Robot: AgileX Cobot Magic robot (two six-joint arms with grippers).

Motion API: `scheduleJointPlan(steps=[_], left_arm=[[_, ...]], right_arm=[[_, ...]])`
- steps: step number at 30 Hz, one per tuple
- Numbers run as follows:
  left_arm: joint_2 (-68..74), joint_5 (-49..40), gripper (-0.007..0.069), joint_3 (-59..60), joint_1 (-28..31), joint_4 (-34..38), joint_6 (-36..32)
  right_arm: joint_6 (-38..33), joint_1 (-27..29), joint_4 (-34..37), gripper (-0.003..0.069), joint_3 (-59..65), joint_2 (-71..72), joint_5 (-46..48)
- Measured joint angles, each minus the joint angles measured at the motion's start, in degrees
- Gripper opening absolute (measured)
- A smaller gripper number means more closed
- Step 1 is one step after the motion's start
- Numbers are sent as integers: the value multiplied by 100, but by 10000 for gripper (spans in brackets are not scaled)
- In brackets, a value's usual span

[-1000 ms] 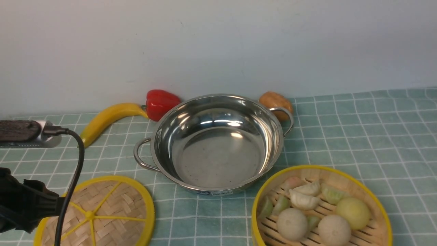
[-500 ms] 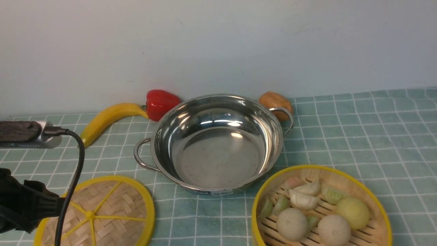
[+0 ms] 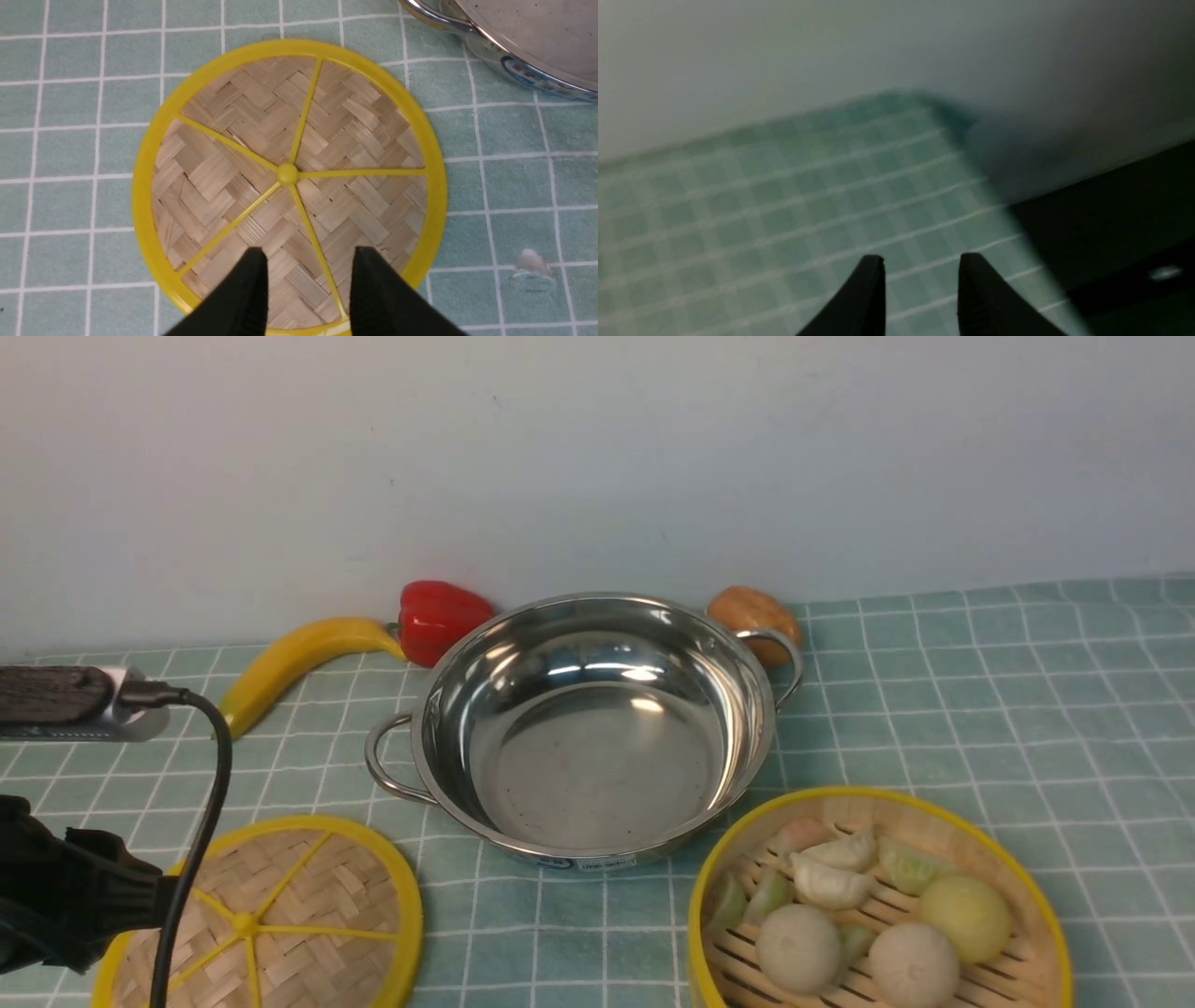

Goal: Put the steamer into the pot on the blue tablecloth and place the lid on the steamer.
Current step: 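Reach for and grasp the rim of the bamboo steamer holding the buns with the right gripper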

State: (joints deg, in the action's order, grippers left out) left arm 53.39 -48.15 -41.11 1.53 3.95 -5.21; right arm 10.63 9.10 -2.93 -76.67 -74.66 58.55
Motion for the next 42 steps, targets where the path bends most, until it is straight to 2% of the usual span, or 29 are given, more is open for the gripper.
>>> scheduleJointPlan(steps=[3,4,6,7,12,15,16,22,30,42], left_arm=[[0,0,243,0,0,0,0],[0,0,243,0,0,0,0],[0,0,243,0,0,0,0],[0,0,243,0,0,0,0],[0,-22,243,0,0,-5,0],[0,-22,243,0,0,-5,0],[0,-22,243,0,0,-5,0],[0,-29,243,0,0,-5,0],[0,-35,243,0,0,-5,0],[0,-35,243,0,0,-5,0]], right_arm=[[-1175,-181,1949,240,195,-50,191],[-1428,-296,2307,240,320,-58,250],[-1646,-578,2501,240,715,-70,324],[-1646,-636,2487,240,819,-70,317],[-846,-1293,1214,240,2624,-161,-299],[-643,-1531,1063,240,3181,-165,-667],[-580,-1783,1088,240,3433,-165,-968],[-360,-2331,1234,240,3545,-160,-1505],[457,-2388,412,240,3545,-160,-1561],[472,-2388,425,240,3545,-995,-1879]])
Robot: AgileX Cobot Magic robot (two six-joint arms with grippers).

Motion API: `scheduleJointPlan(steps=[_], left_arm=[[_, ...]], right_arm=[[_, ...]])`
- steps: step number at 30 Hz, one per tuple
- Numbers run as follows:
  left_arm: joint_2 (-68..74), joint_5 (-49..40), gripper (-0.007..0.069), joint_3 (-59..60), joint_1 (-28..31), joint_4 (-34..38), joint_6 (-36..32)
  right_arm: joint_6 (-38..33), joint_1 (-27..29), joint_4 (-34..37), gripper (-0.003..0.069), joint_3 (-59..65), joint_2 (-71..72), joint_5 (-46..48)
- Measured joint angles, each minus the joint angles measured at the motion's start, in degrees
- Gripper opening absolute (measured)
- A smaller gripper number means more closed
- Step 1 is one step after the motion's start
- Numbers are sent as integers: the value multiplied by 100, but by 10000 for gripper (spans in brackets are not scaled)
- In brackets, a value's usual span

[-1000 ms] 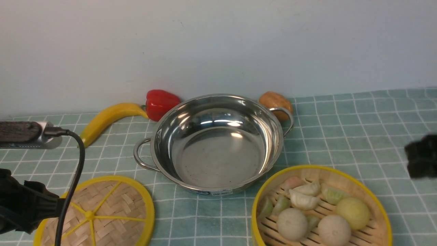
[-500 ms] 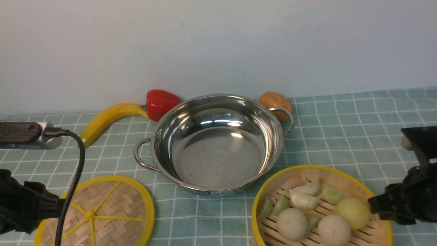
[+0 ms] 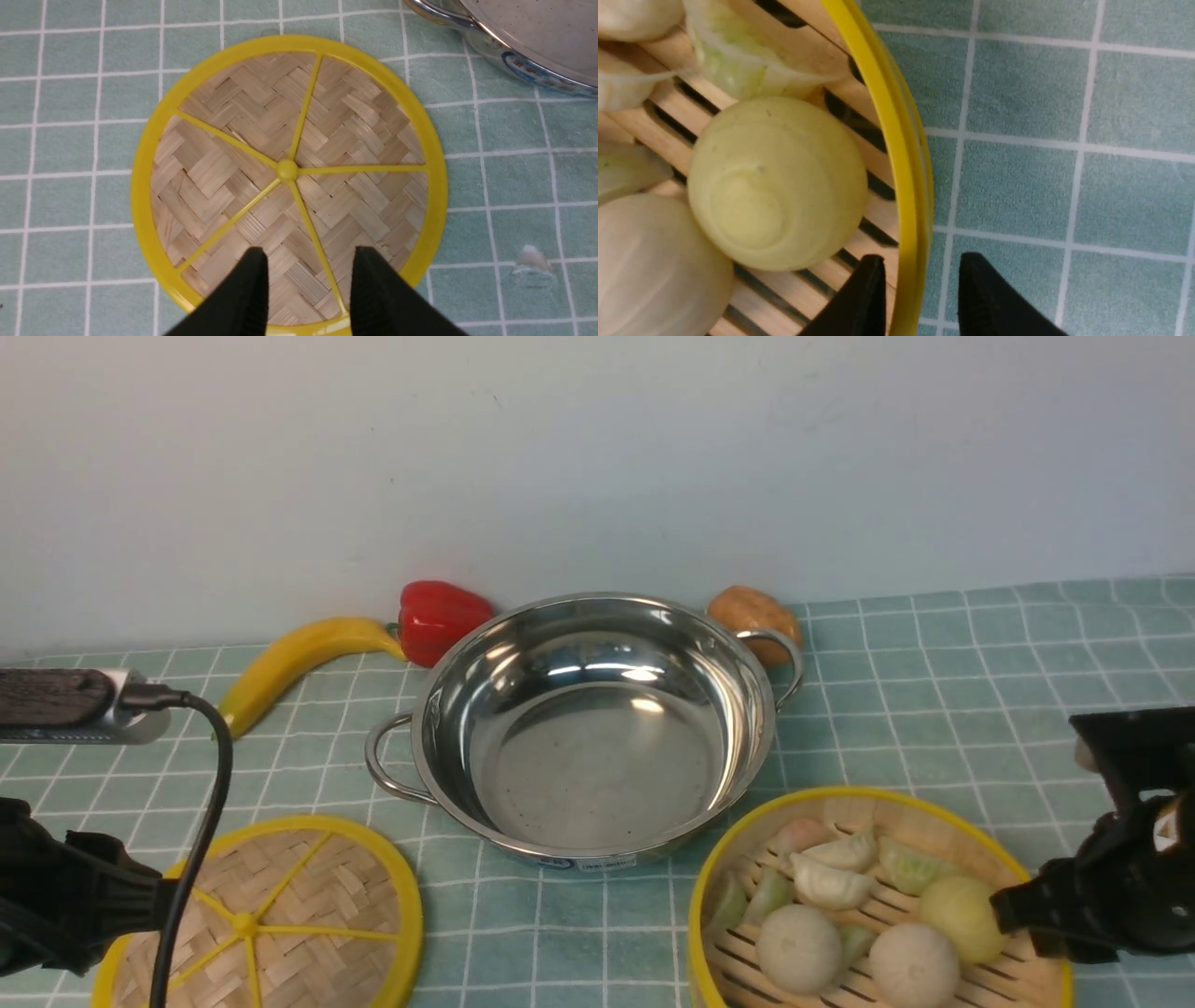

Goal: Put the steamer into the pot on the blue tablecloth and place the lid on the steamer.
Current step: 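Reach for and grasp the rim of the bamboo steamer holding the buns with the right gripper, then place the bamboo steamer basket of food into the steel pot with the right gripper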

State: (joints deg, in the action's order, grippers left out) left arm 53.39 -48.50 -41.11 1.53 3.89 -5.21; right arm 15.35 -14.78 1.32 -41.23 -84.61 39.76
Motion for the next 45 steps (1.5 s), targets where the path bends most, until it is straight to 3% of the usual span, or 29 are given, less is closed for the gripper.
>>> scheduleJointPlan(steps=[3,10,13,21,26,31,45], left_arm=[[0,0,243,0,0,0,0],[0,0,243,0,0,0,0],[0,0,243,0,0,5,0],[7,-5,243,0,0,-3,-35],[74,-16,243,17,0,-3,-173],[215,-84,243,29,0,-3,-190],[344,-78,243,29,0,-109,-190]], right_arm=[[-46,0,2,238,0,-299,-198],[-70,0,-68,59,-50,-610,-82],[-68,-12,-201,58,-50,-483,232],[-237,-12,-455,57,-713,835,2331],[-678,-12,-62,57,-2245,1017,2924],[-925,-58,408,57,-3732,146,3008],[-941,-1164,257,57,-8169,-4062,3182]])
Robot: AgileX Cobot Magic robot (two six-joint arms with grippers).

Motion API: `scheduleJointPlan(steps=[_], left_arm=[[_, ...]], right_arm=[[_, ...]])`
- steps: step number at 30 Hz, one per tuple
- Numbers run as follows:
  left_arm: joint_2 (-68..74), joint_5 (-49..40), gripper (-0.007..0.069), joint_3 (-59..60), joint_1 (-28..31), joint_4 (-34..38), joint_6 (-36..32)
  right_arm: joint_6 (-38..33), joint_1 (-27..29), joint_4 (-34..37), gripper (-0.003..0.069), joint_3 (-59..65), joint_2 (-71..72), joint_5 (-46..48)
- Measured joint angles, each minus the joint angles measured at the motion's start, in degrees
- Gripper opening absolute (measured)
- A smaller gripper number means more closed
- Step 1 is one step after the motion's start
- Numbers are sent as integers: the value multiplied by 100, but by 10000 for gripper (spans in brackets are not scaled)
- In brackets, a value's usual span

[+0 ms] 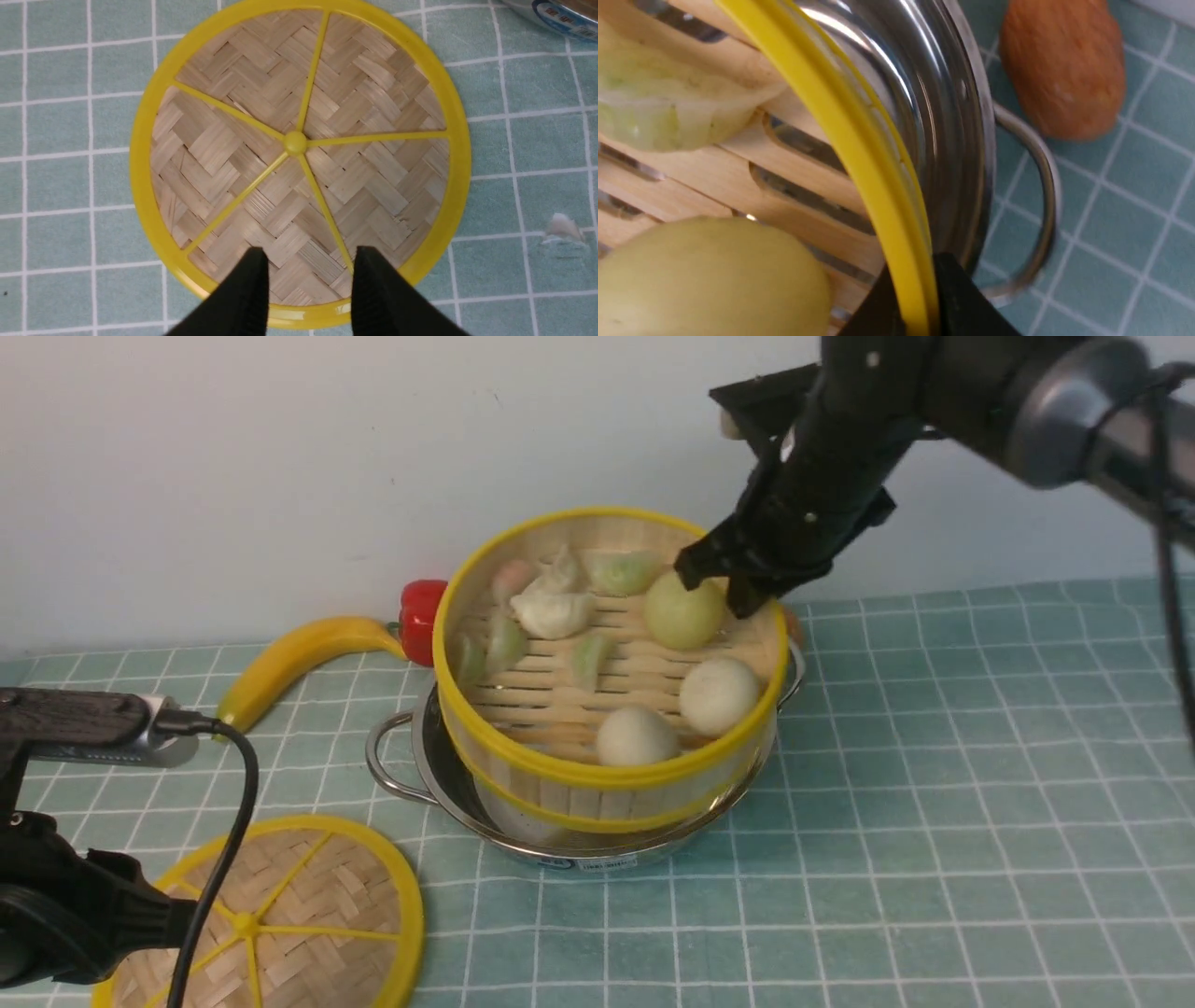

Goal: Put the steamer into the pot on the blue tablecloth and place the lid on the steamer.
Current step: 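Place the bamboo steamer basket of food into the steel pot with the right gripper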

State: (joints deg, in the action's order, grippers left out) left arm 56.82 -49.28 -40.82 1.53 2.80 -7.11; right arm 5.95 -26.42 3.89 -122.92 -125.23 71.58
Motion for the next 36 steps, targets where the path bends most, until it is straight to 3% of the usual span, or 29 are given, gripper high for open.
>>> scheduleJointPlan(steps=[7,25,32,33,34,36], left_arm=[[0,0,243,0,0,0,-6],[227,193,243,0,0,0,-6],[615,441,243,0,0,0,-6],[714,549,243,0,0,0,-6],[742,576,243,0,0,0,-6],[910,753,243,0,0,0,-6]], right_arm=[[76,-37,-82,57,-1370,-1107,0],[119,-37,-186,64,-1427,-1771,34],[172,-37,-77,205,-1438,-1771,-9],[196,-37,-32,272,-1457,-1747,-40],[201,-37,-17,280,-1462,-1747,-40],[214,-37,49,372,-1480,-1677,-70]])
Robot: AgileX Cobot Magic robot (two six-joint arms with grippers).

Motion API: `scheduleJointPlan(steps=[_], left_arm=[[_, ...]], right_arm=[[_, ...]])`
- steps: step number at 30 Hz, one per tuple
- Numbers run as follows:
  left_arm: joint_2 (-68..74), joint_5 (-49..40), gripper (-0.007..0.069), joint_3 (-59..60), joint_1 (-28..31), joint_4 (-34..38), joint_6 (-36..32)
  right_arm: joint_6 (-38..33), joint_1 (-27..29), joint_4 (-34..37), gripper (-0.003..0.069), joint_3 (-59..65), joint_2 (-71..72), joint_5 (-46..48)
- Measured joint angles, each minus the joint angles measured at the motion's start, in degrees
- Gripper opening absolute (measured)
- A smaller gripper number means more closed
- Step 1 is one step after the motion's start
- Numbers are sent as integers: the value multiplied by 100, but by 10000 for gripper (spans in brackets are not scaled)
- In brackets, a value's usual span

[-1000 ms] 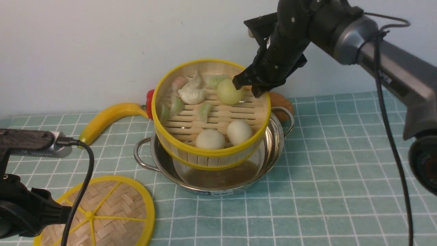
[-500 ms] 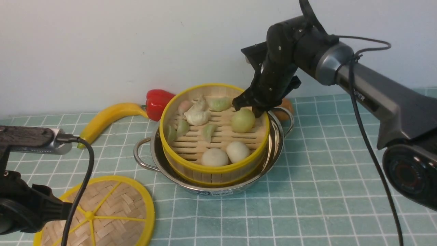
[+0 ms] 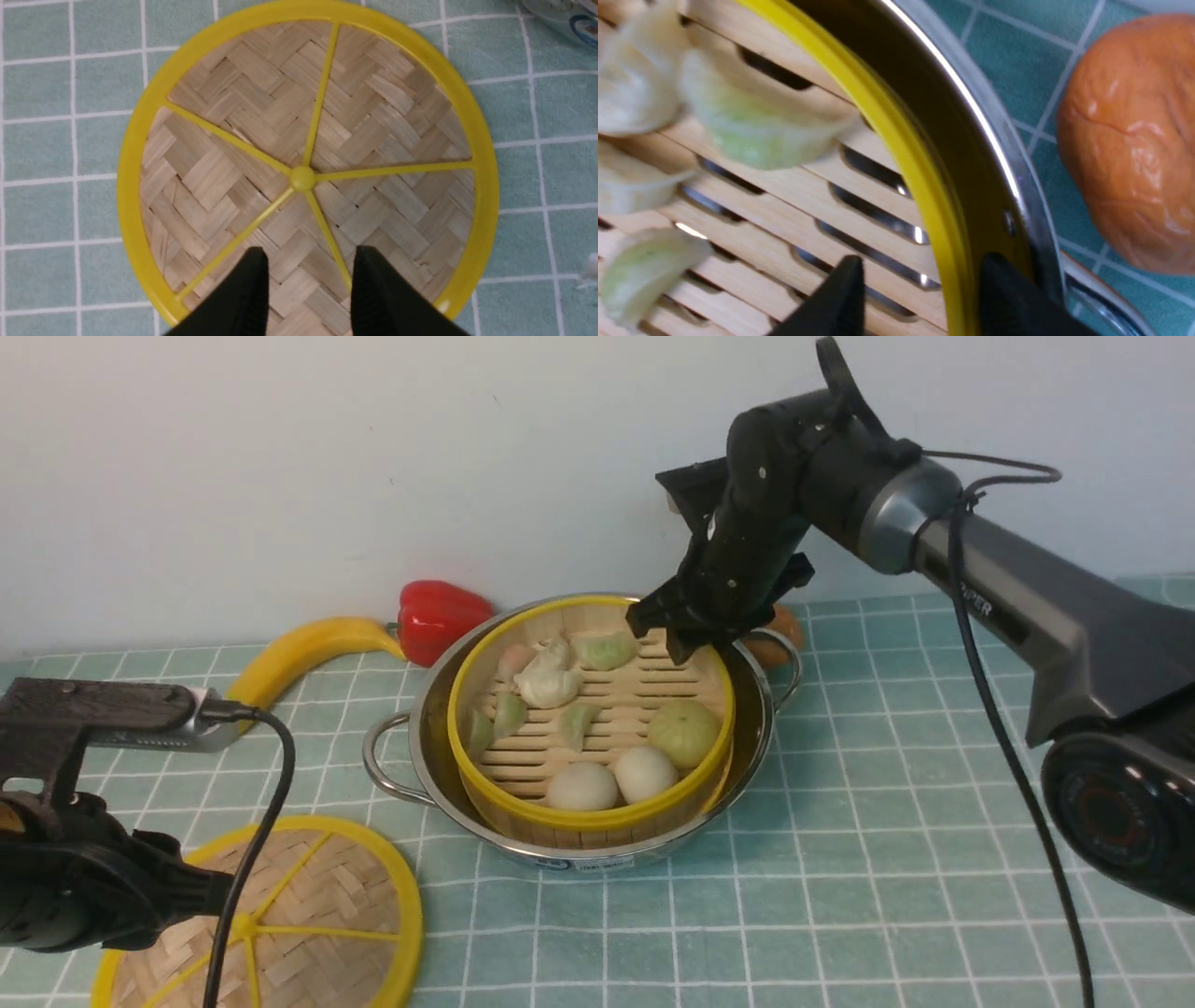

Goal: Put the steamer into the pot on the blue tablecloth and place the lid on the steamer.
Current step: 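Place the bamboo steamer basket of food into the steel pot with the right gripper, then grasp the bamboo steamer lid lying on the table by its centre knob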

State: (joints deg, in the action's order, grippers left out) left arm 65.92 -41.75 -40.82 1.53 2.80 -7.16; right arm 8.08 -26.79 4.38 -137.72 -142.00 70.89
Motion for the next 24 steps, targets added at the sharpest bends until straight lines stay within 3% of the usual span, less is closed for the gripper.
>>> scheduleJointPlan(steps=[4,8,16,24], left_arm=[[255,159,243,0,0,0,0],[614,427,243,0,0,-13,0],[1487,1058,243,0,0,-19,-8],[2078,1400,243,0,0,-19,-13]], right_arm=[[0,0,0,464,0,296,0],[0,0,0,502,0,1001,11],[-118,0,43,493,234,3420,-104],[-247,0,156,426,1911,5976,-105]])
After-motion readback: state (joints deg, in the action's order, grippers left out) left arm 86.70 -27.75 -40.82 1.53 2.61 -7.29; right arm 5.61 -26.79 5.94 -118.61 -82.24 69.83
